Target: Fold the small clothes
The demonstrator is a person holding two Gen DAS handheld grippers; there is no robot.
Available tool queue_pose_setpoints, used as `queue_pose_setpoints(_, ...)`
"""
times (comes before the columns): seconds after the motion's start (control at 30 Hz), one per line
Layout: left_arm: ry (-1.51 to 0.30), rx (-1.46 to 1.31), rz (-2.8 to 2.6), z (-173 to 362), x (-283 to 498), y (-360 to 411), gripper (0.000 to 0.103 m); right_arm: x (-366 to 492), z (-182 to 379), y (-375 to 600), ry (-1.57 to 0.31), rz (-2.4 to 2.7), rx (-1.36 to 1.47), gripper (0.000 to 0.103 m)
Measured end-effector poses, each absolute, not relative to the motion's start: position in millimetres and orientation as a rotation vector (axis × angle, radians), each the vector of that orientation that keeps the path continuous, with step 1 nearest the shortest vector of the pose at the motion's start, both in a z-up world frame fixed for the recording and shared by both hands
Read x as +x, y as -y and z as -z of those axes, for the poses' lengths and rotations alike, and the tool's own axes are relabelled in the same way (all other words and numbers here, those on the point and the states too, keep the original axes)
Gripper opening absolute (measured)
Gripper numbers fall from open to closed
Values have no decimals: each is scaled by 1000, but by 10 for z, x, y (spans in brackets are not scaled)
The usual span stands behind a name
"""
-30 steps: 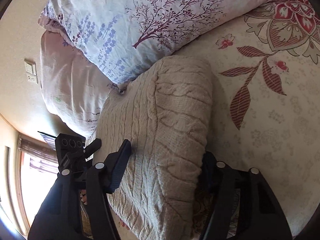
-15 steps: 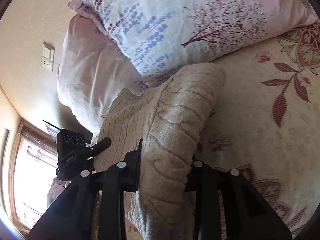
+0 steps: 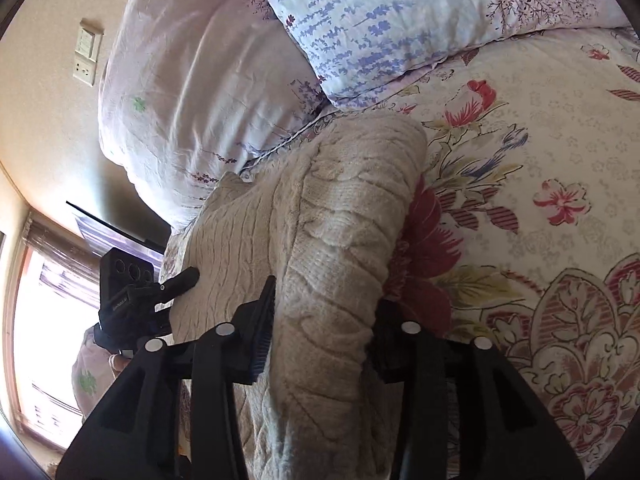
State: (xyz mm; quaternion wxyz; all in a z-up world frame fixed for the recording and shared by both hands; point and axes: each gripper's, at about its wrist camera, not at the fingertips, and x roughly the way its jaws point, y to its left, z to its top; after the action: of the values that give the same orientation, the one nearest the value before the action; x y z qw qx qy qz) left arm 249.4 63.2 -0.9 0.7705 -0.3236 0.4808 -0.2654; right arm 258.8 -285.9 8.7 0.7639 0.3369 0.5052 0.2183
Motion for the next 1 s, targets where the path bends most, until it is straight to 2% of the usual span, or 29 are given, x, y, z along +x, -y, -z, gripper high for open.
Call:
queue_pose_setpoints(0.03,-1035,-688,571,-22,2500,-626,51,2575,-117,2947,-1082,-460,740,56)
queue_pose_setpoints(0.1,-1022,-701,558,-47,2520,-656,54,2601,-169,3101,-1029,-423,782,56)
queue_pose_setpoints(0.27,-1001,-733,527,-66,2575,-741,54,2770,-123,3262,-1010,-366,816,52)
queue_pose_setpoints(0.33,-998,-716,522,-76,2587,-732,54,2806,-106,3208,-1004,-373,789,18)
queue_pose_setpoints(0.4,-996,-696,519,-84,2612,-698,54,2803,-176,3154,-946,-337,713,11)
queue_pose_setpoints(0.47,-996,-672,510,-80,2640,-657,54,2826,-227,3096,-924,-284,623,10)
queue_pose_setpoints(0.7,-945,-505,436,-143,2660,-470,59,2988,-59,3064,-1024,-194,549,11)
queue_pose_setpoints(0.77,-918,-464,426,-251,2579,-475,57,2937,-149,3070,-1015,-194,534,16)
queue_pose_setpoints(0.83,-854,-429,433,-402,2421,-516,56,2809,-303,3082,-976,-188,529,32)
queue_pose_setpoints(0.93,-731,-340,459,-657,2071,-498,59,2485,-595,3049,-861,-259,495,33)
queue_pose_setpoints(1.0,-683,-268,465,-739,1857,-404,68,2237,-779,2934,-788,-339,443,33)
